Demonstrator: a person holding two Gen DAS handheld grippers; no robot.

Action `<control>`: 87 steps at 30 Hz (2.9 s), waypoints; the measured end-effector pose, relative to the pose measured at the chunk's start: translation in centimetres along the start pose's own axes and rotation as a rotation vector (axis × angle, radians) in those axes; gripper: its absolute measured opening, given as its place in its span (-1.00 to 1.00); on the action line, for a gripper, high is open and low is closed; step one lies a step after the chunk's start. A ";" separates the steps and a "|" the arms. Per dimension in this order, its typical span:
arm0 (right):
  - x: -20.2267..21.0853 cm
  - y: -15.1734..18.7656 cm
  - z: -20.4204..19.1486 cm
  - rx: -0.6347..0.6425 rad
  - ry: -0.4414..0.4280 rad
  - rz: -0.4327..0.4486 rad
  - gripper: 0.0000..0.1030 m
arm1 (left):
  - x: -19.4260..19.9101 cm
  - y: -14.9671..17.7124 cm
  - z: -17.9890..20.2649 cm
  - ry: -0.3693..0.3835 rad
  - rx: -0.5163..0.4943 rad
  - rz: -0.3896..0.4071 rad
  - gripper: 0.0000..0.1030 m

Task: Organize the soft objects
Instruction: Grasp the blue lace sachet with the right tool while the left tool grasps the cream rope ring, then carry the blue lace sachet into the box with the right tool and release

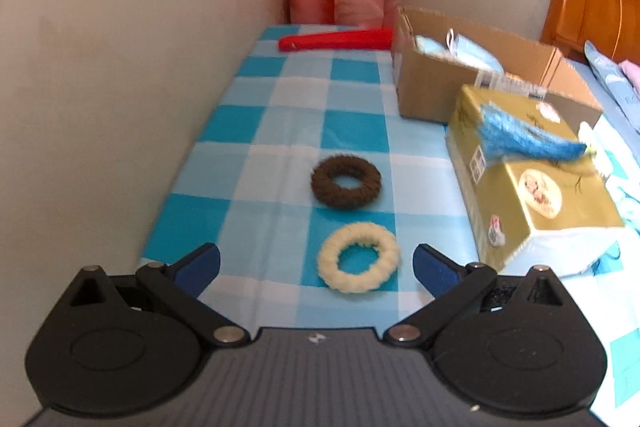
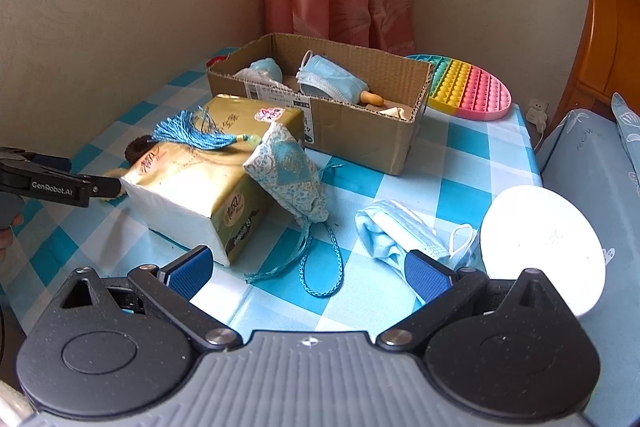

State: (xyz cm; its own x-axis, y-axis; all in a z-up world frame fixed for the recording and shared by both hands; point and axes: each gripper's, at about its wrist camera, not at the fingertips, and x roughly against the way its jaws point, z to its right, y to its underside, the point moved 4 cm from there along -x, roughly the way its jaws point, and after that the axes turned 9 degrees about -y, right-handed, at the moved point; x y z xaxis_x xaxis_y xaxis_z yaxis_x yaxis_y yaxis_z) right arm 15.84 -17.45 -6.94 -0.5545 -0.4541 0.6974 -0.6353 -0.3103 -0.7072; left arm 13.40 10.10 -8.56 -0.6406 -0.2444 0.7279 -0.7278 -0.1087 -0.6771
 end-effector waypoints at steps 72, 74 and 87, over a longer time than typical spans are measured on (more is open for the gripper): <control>-2.1 -6.3 0.3 0.469 -0.171 -0.082 -0.29 | 4.0 -1.1 2.4 0.027 -0.050 0.029 -0.28; -1.7 -6.9 0.5 0.456 -0.166 -0.069 -0.29 | 4.5 -1.2 2.5 0.032 -0.056 0.036 -0.28; -0.8 -14.7 2.5 0.447 -0.073 0.010 -0.29 | 6.2 -2.0 4.7 0.084 -0.127 0.082 -0.28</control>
State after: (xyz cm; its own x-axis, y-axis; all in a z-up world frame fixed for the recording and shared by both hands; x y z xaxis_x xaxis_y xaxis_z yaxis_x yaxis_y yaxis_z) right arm 27.02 -14.64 2.62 -0.5098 -0.5115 0.6917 -0.3265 -0.6289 -0.7056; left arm 11.98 4.29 -3.20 -0.7135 -0.1652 0.6809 -0.6940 0.0325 -0.7193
